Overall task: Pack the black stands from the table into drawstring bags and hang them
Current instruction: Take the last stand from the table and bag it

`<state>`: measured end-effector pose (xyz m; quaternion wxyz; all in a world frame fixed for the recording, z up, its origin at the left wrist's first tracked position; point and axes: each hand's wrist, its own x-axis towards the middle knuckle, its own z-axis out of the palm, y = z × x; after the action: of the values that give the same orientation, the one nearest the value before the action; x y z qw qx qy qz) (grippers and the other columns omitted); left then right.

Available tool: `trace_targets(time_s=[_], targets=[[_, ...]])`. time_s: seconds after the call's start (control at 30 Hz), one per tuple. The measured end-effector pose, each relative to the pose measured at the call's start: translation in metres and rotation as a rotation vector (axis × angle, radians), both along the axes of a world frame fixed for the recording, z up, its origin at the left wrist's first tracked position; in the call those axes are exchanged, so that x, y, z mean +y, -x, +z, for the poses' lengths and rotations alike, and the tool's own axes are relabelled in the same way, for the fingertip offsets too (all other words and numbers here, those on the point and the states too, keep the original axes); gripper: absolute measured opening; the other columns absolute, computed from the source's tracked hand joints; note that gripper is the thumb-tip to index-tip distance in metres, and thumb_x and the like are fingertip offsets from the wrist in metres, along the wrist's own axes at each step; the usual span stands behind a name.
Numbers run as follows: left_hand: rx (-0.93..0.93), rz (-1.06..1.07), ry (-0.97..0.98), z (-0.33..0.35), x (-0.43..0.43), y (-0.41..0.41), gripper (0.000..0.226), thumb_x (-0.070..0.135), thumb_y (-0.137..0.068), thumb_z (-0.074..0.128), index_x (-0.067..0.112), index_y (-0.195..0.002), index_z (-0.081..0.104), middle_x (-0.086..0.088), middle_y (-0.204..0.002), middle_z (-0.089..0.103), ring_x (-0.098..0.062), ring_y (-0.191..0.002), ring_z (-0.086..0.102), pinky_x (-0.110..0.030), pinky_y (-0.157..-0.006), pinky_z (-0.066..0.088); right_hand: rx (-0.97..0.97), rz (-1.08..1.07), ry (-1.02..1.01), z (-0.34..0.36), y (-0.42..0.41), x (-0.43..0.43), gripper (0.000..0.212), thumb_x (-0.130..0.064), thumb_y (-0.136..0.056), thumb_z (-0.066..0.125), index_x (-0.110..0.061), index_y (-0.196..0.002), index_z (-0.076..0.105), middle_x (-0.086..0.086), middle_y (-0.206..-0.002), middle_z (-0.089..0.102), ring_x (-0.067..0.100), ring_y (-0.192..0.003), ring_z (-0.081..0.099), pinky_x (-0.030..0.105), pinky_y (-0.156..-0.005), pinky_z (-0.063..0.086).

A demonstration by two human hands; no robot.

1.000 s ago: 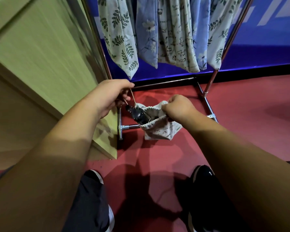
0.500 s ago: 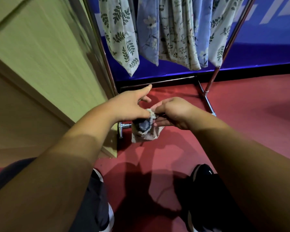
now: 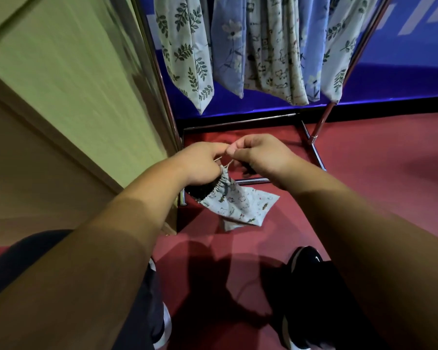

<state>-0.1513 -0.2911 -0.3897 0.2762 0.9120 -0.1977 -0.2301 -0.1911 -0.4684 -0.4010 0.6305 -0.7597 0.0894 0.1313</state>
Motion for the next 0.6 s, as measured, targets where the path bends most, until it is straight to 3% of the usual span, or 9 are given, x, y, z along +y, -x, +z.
trace_targets(time_s=[0.1,0.2,0.33,0.43,0.6], targets=[[0.066,0.037,0.061,0.001,0.0,-0.005,0.039,0.004,-0.084,0.069,0.029,-0.114,0.064,0.006,-0.084,0.068,-0.011,-0.069,0.064,-0.017,-0.055,0.047,0.058,0.001,-0.125,0.002,0.003,0.0,0.012,-0.001,-0.104,0.058,-0.001,-0.108,0.069,0.006,-0.065,0.06,0.016,-0.056,0.056,0.026,-0.051,0.053],[0.186,0.062,0.216,0.003,-0.003,-0.008,0.044,-0.006,-0.083,0.07,0.009,-0.122,0.056,0.001,-0.087,0.068,-0.012,-0.076,0.064,-0.021,-0.063,0.051,0.123,0.009,-0.278,0.006,0.004,0.002,0.02,0.001,-0.105,0.05,-0.009,-0.108,0.067,0.006,-0.069,0.063,0.013,-0.06,0.061,0.034,-0.064,0.062],[0.305,0.058,0.423,0.002,-0.006,-0.007,0.052,-0.025,-0.085,0.061,0.004,-0.128,0.057,-0.003,-0.088,0.069,-0.008,-0.077,0.067,-0.022,-0.066,0.052,0.086,0.034,-0.329,0.01,0.004,0.001,0.016,0.0,-0.103,0.056,-0.006,-0.111,0.069,0.014,-0.082,0.061,0.012,-0.061,0.061,0.026,-0.056,0.054],[0.305,0.095,0.46,0.0,-0.005,-0.009,0.052,-0.022,-0.088,0.066,0.005,-0.133,0.062,0.001,-0.086,0.072,-0.002,-0.076,0.069,-0.017,-0.066,0.052,0.007,0.04,-0.282,0.015,0.003,-0.006,0.023,0.002,-0.101,0.058,-0.013,-0.093,0.074,0.007,-0.071,0.065,0.013,-0.058,0.057,0.024,-0.05,0.039],[0.31,0.071,0.379,-0.007,-0.007,-0.01,0.043,-0.01,-0.091,0.072,0.013,-0.126,0.067,-0.001,-0.091,0.075,-0.016,-0.086,0.071,-0.031,-0.068,0.051,-0.038,0.008,-0.239,0.019,0.006,-0.013,0.013,0.003,-0.1,0.061,-0.008,-0.106,0.065,0.0,-0.064,0.072,0.01,-0.053,0.064,0.024,-0.05,0.041]])
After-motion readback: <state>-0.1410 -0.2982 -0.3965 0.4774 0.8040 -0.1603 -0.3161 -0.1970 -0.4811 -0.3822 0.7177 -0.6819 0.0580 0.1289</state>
